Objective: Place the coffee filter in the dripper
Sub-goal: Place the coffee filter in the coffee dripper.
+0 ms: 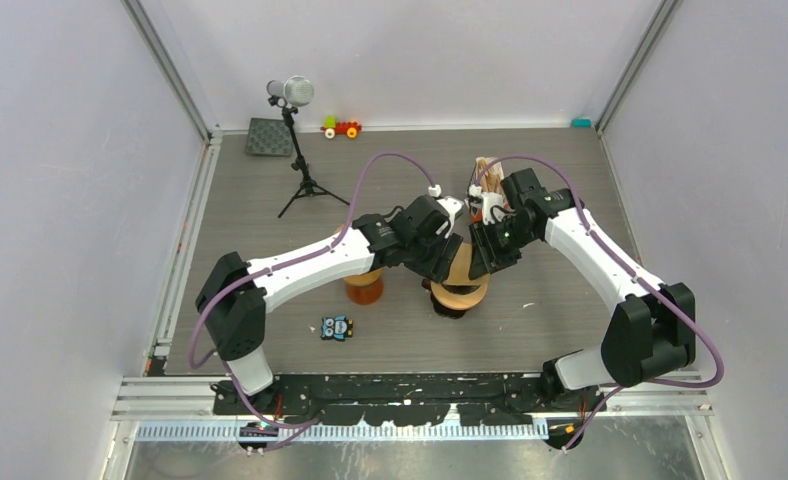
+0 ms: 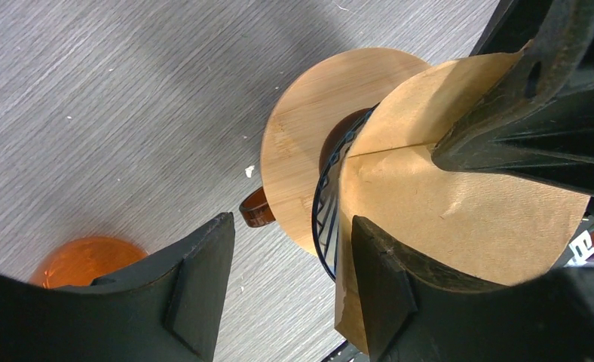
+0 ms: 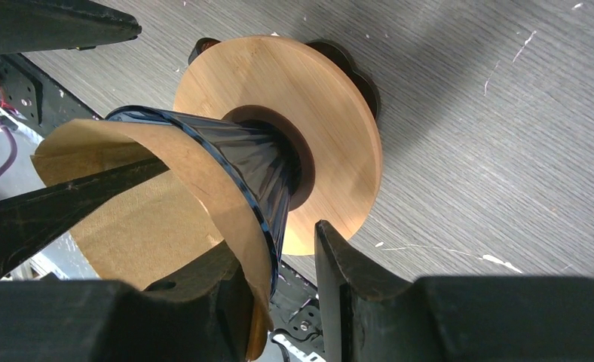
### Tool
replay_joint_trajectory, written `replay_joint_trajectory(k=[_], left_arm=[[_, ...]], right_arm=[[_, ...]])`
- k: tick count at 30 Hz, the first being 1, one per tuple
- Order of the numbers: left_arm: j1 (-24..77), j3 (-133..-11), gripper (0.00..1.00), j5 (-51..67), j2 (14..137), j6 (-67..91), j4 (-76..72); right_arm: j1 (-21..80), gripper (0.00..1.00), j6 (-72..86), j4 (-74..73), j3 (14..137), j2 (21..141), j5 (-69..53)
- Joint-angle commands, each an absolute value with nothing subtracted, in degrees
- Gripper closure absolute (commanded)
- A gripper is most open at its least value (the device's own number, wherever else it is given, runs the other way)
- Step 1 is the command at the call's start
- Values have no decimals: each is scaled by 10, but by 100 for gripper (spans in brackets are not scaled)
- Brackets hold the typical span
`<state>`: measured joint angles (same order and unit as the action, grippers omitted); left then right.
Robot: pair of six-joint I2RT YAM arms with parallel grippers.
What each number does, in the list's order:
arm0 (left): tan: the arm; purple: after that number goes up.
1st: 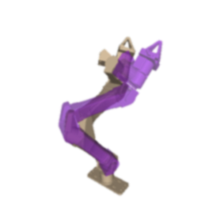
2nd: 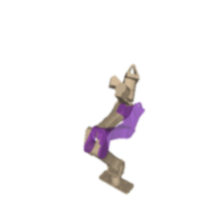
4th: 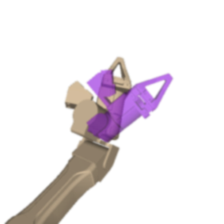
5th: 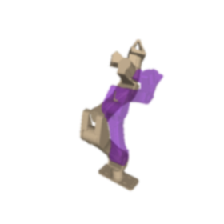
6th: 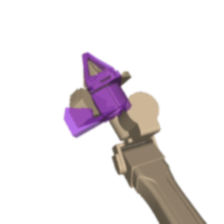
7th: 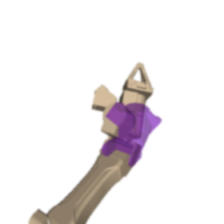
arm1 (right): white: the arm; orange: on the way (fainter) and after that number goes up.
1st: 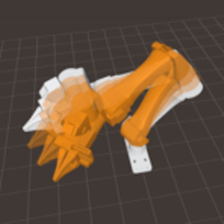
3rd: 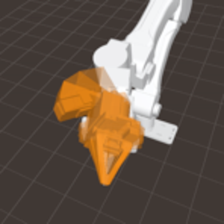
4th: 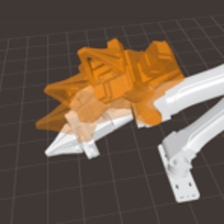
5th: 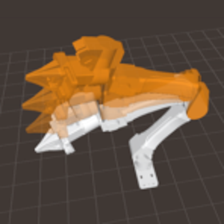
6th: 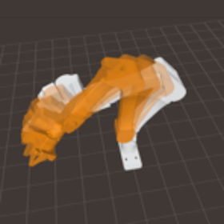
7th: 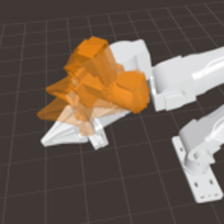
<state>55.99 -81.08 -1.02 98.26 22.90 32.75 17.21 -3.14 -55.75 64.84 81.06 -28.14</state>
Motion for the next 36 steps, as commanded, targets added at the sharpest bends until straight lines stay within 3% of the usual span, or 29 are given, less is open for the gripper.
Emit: replay_joint_trajectory(k=[1, 24, 36], left_arm=[[562, -805, 40, -15, 986, 214, 305], [562, -781, 41, -13, 985, 207, 288], [562, -786, 41, -26, 966, 191, 289]], right_arm=[[179, 63, -36, -540, 644, 800, -269], [192, 62, -38, -534, 643, 788, -245], [172, 49, -40, -555, 699, 779, -278]])
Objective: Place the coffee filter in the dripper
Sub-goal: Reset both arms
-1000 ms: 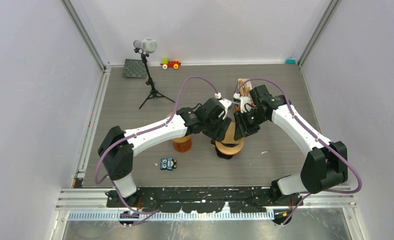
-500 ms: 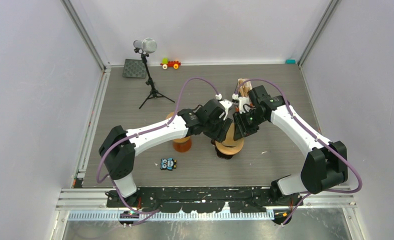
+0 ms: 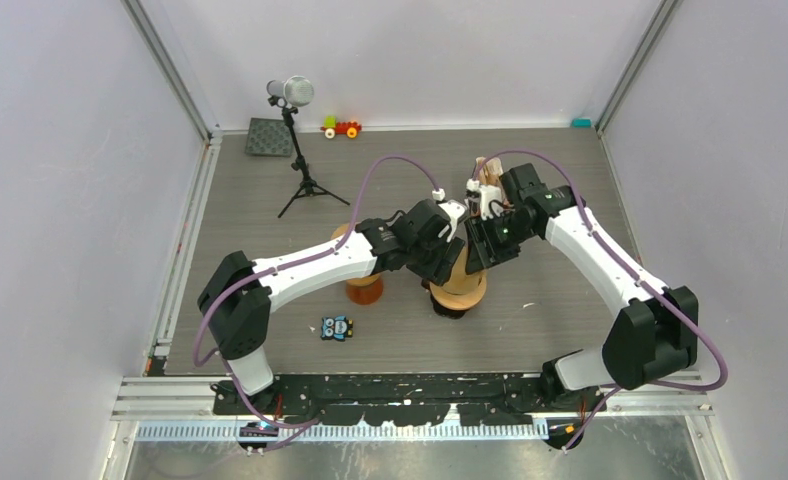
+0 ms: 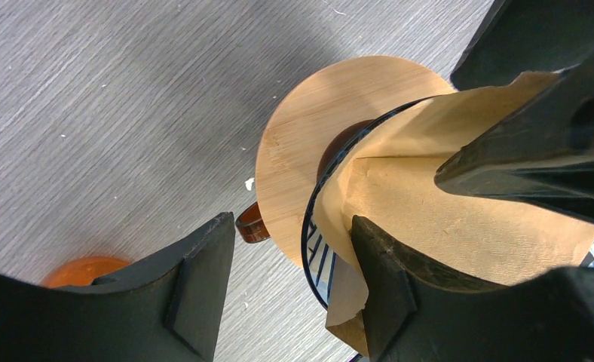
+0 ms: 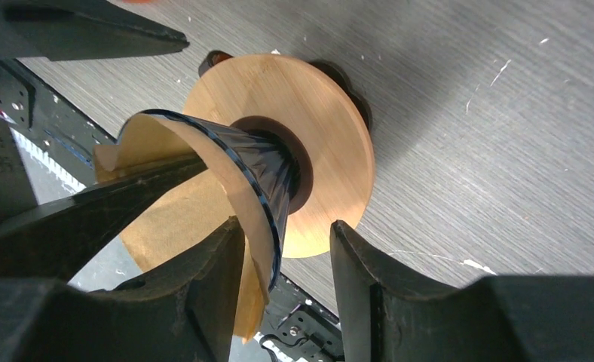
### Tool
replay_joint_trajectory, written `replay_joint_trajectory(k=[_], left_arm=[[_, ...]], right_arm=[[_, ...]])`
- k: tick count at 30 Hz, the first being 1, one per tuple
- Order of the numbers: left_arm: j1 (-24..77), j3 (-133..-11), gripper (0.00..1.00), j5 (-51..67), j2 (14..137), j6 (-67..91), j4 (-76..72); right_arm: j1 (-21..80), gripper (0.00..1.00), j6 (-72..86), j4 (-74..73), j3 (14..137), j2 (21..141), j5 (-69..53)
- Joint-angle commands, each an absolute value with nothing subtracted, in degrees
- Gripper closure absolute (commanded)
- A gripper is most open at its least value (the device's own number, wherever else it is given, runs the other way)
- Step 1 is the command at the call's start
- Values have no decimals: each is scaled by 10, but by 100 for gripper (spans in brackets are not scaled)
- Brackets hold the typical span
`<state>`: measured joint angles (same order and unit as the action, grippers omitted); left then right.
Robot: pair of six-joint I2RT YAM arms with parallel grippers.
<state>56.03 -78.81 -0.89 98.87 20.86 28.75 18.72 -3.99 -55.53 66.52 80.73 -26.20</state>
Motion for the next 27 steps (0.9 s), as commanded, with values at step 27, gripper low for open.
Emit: replay_joint_trajectory(k=[27], left_arm=[[562, -846, 38, 20, 944, 176, 312]], right_arm=[[130, 46, -36, -564, 698, 740, -346]])
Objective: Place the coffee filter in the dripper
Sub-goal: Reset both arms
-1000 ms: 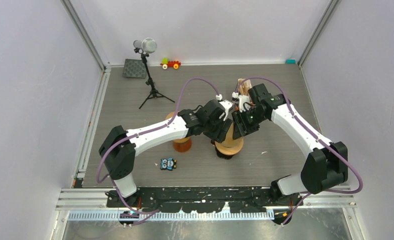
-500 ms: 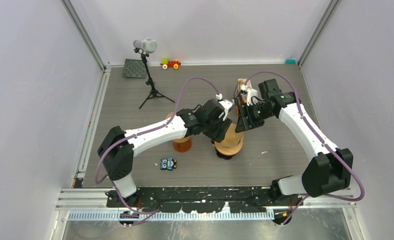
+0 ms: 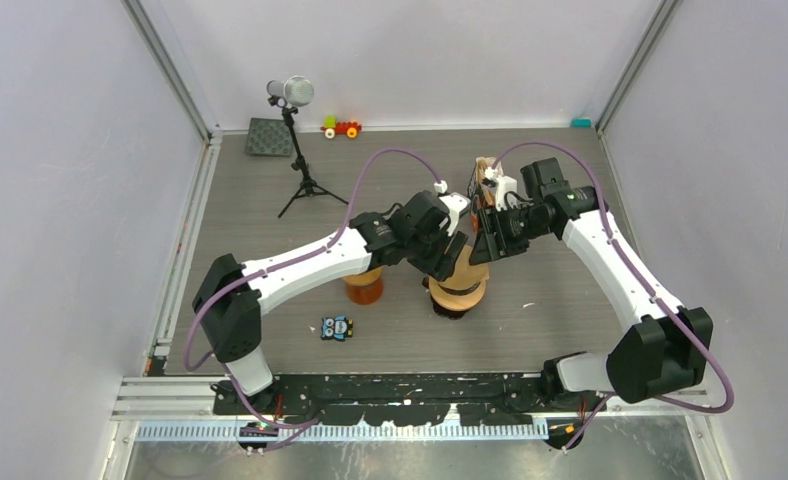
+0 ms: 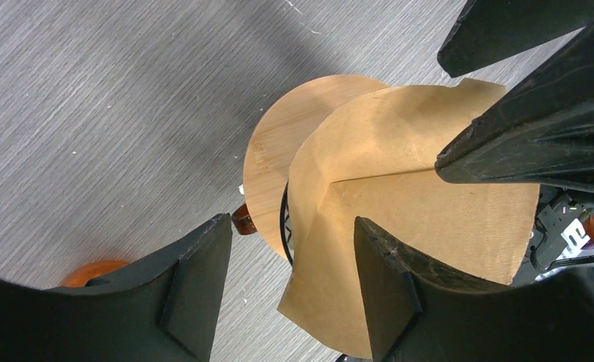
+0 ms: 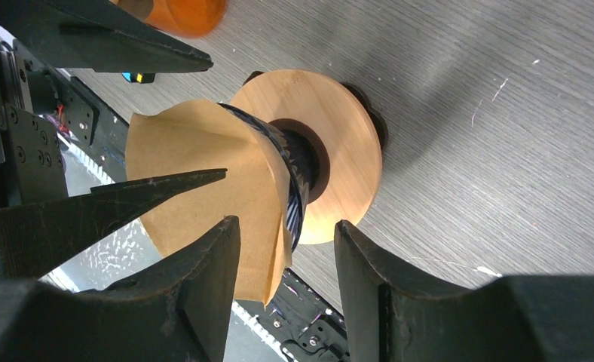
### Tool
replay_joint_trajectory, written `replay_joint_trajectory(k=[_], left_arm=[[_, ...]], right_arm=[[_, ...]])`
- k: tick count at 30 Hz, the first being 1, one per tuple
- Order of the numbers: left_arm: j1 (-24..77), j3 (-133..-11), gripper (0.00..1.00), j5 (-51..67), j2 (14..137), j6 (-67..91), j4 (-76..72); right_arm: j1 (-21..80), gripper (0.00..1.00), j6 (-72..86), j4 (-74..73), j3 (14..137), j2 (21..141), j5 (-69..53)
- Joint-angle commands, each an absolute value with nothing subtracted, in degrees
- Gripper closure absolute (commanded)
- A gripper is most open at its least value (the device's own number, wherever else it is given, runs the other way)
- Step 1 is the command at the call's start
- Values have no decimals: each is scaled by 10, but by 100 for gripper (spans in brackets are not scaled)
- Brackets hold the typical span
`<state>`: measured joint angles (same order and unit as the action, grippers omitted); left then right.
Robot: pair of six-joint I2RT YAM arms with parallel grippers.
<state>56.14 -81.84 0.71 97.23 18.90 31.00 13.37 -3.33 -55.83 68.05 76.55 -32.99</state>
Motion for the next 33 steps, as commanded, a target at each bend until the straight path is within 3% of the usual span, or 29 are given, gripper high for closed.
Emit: replay_joint_trajectory(k=[1, 14, 22, 33], left_arm=[[562, -846, 37, 20, 942, 174, 311], [560, -872, 36, -31, 895, 100, 319], [508, -890, 34, -32, 845, 91, 333], [363, -771, 27, 14, 674, 111, 265]], right_arm=[[130, 46, -37, -565, 698, 738, -347], [62, 44, -29, -533, 740, 708, -379], [53, 39, 0, -467, 780, 689, -324], [53, 17, 32, -396, 768, 673, -247]])
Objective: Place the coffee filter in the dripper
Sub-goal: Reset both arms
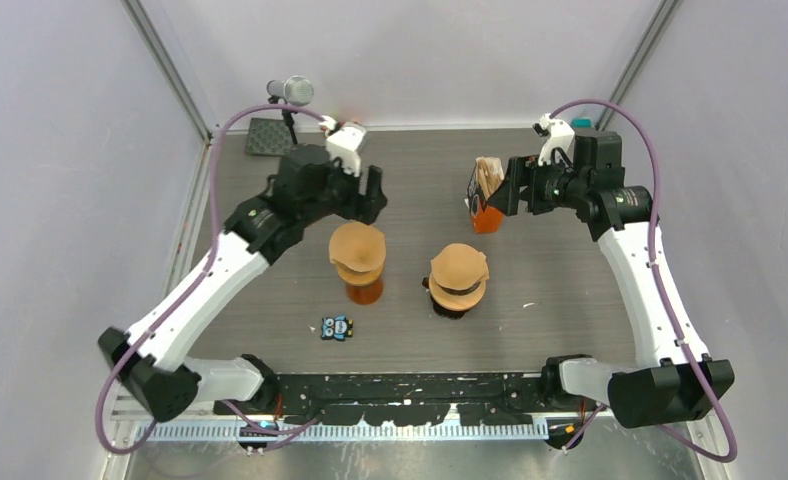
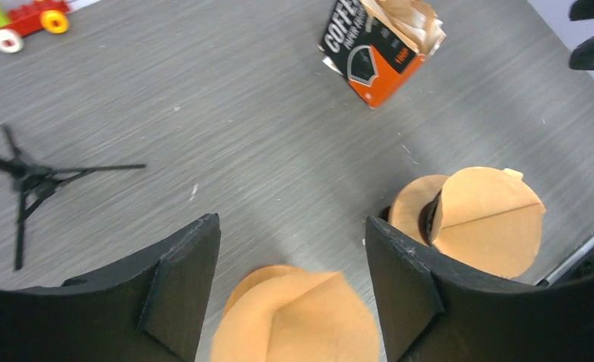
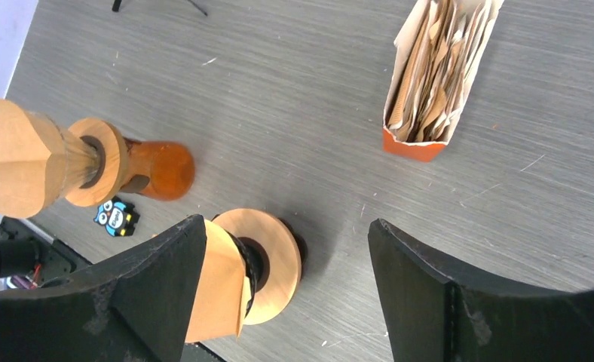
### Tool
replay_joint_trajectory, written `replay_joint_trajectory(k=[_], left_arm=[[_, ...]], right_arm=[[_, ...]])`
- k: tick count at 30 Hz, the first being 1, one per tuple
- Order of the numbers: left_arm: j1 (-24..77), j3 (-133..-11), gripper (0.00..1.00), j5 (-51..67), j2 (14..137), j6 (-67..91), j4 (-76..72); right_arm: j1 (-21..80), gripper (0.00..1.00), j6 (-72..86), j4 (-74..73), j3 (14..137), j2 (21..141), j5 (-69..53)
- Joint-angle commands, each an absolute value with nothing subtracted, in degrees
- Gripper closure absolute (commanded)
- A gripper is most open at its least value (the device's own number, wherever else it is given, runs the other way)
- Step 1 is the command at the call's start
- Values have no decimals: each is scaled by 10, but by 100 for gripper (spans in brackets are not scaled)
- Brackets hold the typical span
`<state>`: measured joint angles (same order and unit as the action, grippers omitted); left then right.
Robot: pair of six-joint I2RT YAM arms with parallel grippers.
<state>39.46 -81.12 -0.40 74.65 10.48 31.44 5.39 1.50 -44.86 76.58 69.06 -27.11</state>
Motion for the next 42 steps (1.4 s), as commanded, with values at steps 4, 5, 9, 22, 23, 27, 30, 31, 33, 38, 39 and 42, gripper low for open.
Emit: replay_joint_trajectory(k=[4, 5, 9, 22, 23, 27, 30, 31, 33, 38, 39, 42], left_arm=[[326, -753, 21, -20, 637, 102, 283], [318, -751, 19, -32, 630, 96, 286], [291, -734, 15, -86, 600, 68, 293], [204, -583, 0, -131, 483, -13, 235], [201, -573, 0, -122, 475, -16, 228], [194, -550, 0, -112, 449, -29, 207], [193, -546, 0, -124, 433, -33, 205], [193, -545, 0, -124, 430, -33, 204], [193, -540, 0, -125, 427, -33, 200], [191, -526, 0, -120, 428, -26, 187], [189, -525, 0, -119, 429, -24, 188], [186, -521, 0, -113, 433, -17, 188]], right_arm=[[53, 15, 36, -386, 759, 676, -252], [53, 15, 36, -385, 756, 675, -254], [53, 14, 36, -370, 738, 659, -248], [52, 13, 37, -267, 639, 558, -185], [52, 13, 34, -261, 631, 546, -180], [52, 13, 26, -251, 618, 519, -157], [50, 13, 25, -239, 604, 511, -149], [49, 13, 25, -236, 600, 511, -152], [48, 13, 29, -228, 593, 510, -152], [45, 13, 32, -223, 590, 504, -148], [45, 13, 32, -225, 591, 504, -148], [44, 13, 30, -225, 589, 504, -150]])
